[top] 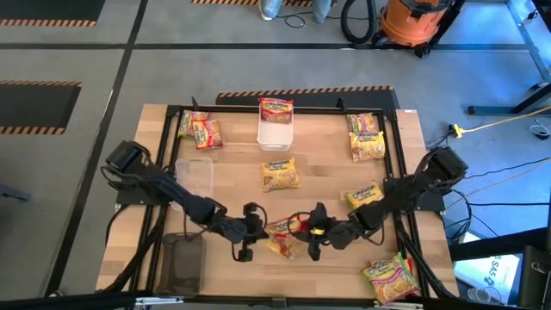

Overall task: Sort Maruchan noodles
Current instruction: Put the red noodle pack into the white bin

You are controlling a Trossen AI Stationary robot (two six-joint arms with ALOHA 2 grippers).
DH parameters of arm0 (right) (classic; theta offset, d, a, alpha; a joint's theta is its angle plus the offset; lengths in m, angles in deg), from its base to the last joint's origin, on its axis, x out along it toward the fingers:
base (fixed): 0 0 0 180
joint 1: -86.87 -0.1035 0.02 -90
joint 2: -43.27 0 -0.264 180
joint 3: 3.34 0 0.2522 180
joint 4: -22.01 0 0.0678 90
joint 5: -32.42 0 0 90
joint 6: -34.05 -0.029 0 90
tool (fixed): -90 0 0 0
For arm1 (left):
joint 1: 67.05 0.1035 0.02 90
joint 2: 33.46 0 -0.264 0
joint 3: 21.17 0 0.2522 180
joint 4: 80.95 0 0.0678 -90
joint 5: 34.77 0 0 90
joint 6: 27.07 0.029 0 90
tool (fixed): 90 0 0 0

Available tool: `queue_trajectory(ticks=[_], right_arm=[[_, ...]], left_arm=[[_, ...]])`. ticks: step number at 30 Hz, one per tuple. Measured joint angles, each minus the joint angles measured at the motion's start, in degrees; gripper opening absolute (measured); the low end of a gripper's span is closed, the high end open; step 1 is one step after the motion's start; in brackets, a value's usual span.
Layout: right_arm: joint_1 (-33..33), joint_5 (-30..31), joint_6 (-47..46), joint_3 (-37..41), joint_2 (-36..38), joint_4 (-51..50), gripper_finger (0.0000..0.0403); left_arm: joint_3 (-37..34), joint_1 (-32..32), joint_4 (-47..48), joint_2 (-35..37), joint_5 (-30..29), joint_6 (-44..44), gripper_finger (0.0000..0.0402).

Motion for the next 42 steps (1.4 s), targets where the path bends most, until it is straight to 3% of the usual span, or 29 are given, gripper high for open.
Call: queue_trajectory(ticks=[4, 8, 16, 21, 25, 35, 42], right_arm=[[0.6, 3.6, 8.0, 0.0, 5.1, -3.4, 0.0095], [3.4, 3.4, 16.1, 0.0, 10.0, -5.0, 0.0095], [15.1, -4.4, 29.7, 0.1, 17.7, -8.3, 0.0092], [22.0, -10.9, 32.7, 0.1, 20.7, -8.3, 0.0097], [26.6, -15.1, 34.3, 0.1, 22.9, -8.9, 0.0093], [33.0, -21.4, 38.6, 0.1, 27.4, -9.2, 0.0092], [35.9, -25.5, 42.0, 0.1, 26.2, -5.8, 0.0093]], left_arm=[[-0.9, 0.4, 2.9, 5.0, 0.2, 2.0, 0.0015], [-4.1, 2.9, 1.6, 10.8, 2.1, 6.4, 0.0015], [-19.4, 14.1, -16.8, 21.3, 6.3, 8.1, 0.0015], [-22.8, 19.5, -22.9, 22.9, 6.5, 6.1, 0.0020], [-22.3, 23.6, -23.7, 22.9, 8.7, 7.3, 0.0053], [-19.5, 33.2, -29.6, 21.5, 12.6, 10.9, 0.0193], [-17.6, 34.5, -33.4, 18.3, 15.0, 10.6, 0.0234]])
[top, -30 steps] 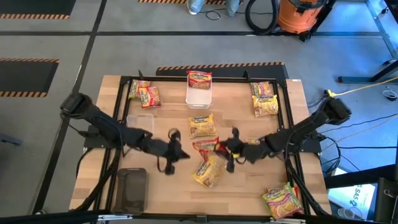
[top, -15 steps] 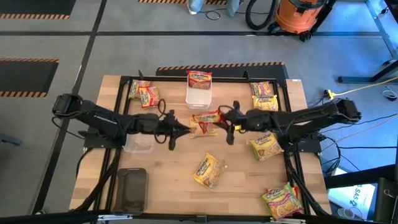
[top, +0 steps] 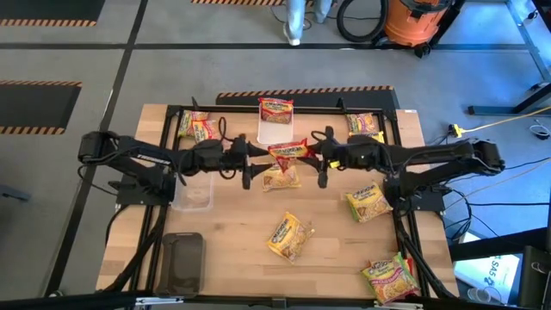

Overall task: Sort Maruchan noodles
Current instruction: Put the red noodle pack into the white bin

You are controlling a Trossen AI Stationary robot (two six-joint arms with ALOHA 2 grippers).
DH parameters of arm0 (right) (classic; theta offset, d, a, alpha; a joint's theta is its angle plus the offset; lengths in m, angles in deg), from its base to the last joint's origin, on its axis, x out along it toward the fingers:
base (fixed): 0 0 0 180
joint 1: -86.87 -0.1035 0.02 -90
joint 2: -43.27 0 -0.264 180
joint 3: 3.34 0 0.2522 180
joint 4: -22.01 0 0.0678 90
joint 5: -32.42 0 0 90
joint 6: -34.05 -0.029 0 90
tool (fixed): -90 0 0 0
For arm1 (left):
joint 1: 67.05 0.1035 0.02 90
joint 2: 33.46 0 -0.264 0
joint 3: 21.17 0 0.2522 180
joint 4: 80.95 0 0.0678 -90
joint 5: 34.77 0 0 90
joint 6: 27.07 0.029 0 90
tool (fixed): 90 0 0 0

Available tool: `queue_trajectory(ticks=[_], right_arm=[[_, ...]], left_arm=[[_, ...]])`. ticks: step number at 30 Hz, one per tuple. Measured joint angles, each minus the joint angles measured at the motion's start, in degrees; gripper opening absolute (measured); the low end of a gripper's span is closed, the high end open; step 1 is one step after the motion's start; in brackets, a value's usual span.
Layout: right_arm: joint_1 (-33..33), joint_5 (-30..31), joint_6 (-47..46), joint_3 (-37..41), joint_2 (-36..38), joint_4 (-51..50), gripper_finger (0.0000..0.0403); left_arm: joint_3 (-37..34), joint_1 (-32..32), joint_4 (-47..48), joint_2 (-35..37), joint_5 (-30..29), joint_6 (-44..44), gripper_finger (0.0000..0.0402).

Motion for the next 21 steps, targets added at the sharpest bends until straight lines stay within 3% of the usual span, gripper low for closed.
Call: queue_trajectory(ticks=[10, 21], right_arm=[[0.3, -3.4, 7.0, 0.0, -6.8, 16.7, 0.0094], [0.9, -5.3, 8.6, -0.4, -12.6, 27.6, 0.0094]], left_arm=[[0.7, 0.0, -10.2, -2.6, 0.0, -0.1, 0.0233], [0.7, 0.0, -12.1, -2.6, 4.9, 1.5, 0.0232]])
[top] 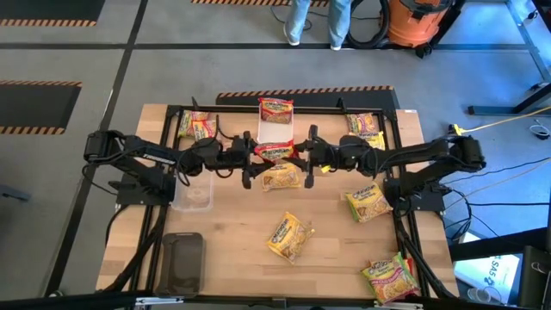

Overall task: Sort Maruchan noodles
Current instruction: Put the red noodle pack into the white bin

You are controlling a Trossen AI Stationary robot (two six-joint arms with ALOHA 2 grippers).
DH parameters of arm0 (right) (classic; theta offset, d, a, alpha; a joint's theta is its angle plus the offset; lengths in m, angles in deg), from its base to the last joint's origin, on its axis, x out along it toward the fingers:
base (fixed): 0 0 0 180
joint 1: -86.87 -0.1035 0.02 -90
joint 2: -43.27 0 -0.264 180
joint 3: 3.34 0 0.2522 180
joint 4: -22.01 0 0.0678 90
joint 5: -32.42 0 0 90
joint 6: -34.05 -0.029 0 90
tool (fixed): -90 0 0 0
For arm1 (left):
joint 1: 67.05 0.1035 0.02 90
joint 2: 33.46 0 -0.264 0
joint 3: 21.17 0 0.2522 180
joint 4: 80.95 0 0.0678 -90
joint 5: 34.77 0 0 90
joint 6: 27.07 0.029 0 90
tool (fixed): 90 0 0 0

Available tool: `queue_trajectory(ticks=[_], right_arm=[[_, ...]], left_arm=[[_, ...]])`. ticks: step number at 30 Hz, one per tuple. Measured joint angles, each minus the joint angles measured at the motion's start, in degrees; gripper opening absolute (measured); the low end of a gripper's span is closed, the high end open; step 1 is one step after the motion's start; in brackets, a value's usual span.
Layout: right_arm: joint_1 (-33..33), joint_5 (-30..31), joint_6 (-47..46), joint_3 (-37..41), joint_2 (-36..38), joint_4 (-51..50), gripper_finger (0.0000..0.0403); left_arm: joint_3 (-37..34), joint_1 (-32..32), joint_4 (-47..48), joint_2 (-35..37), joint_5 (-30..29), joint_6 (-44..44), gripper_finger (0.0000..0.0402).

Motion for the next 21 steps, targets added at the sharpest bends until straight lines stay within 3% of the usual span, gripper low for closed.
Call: queue_trajectory(ticks=[6, 12, 16, 21], right_arm=[[0.0, 0.3, 0.0, -0.1, -1.2, 2.2, 0.0095], [0.0, 0.3, -0.3, -0.1, -1.2, 1.8, 0.0102], [0.0, 0.6, -0.5, -0.1, -1.2, 1.8, 0.0119], [0.0, 1.0, -2.0, -0.1, -1.2, 1.4, 0.0162]], left_arm=[[0.0, 0.0, 0.2, 0.0, -0.7, 2.8, 0.0222], [0.0, 0.6, 0.3, 0.0, -1.0, 3.3, 0.0162], [0.0, 1.2, 0.3, 0.0, -0.1, 3.5, 0.0128], [0.0, 1.5, 0.3, 0.0, -1.1, 4.4, 0.0128]])
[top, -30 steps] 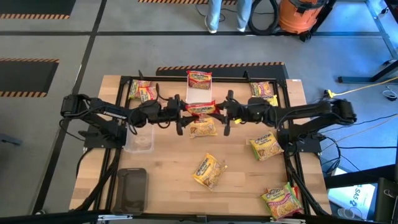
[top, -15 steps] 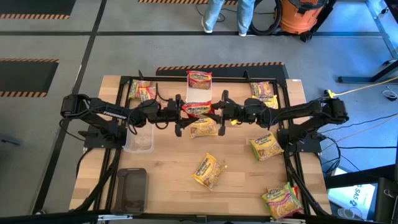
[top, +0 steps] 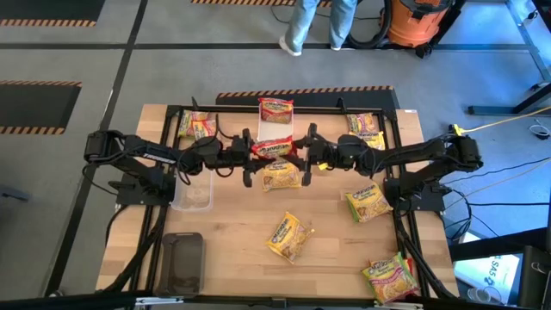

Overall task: Sort Maruchan noodles
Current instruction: Put the red noodle pack into the white bin

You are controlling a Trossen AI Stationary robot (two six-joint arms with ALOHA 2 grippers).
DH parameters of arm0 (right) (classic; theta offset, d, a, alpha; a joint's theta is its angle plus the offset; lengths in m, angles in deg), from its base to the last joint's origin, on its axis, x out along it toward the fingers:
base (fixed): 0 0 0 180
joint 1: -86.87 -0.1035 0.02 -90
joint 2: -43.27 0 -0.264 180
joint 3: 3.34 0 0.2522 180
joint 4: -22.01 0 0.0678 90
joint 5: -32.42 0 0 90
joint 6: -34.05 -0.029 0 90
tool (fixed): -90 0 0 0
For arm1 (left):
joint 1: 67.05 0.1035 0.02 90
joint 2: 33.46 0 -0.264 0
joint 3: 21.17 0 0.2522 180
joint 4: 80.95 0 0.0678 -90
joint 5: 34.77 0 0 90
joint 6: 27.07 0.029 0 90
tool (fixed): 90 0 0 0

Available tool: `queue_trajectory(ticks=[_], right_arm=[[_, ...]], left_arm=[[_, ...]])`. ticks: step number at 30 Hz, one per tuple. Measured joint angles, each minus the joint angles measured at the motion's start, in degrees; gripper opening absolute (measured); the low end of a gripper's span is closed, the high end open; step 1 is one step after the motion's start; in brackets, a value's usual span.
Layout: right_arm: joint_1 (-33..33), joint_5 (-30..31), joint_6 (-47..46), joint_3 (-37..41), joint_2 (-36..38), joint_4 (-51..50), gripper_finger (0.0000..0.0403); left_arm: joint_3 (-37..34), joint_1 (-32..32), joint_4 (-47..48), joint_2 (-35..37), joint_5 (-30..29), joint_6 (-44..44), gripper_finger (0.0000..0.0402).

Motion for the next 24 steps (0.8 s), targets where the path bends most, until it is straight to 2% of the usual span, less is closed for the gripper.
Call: queue_trajectory(ticks=[5, 10, 13, 16, 20, 24], right_arm=[[0.0, 1.9, -0.1, -0.1, 1.7, -6.8, 0.0222], [0.0, 6.4, 0.0, -0.1, 6.8, -21.3, 0.0262], [0.0, 8.8, 0.4, -0.1, 9.4, -28.9, 0.0273], [0.0, 8.9, 0.4, -0.1, 10.4, -31.5, 0.0275], [0.0, 6.3, 0.3, -1.4, 9.8, -31.9, 0.0275], [0.0, 4.4, 0.5, -7.0, 6.5, -34.6, 0.0275]], left_arm=[[0.0, 0.1, 4.3, 0.4, -1.5, 1.6, 0.0128], [0.0, 0.2, 12.7, 0.4, -3.5, 3.9, 0.0128], [0.0, 0.1, 18.5, 0.4, -4.2, 5.4, 0.0128], [0.0, 0.1, 23.2, 0.4, -6.7, 6.4, 0.0128], [0.0, 0.1, 28.6, 0.4, -8.9, 6.6, 0.0128], [0.0, -0.2, 29.3, 0.4, -9.1, 6.6, 0.0128]])
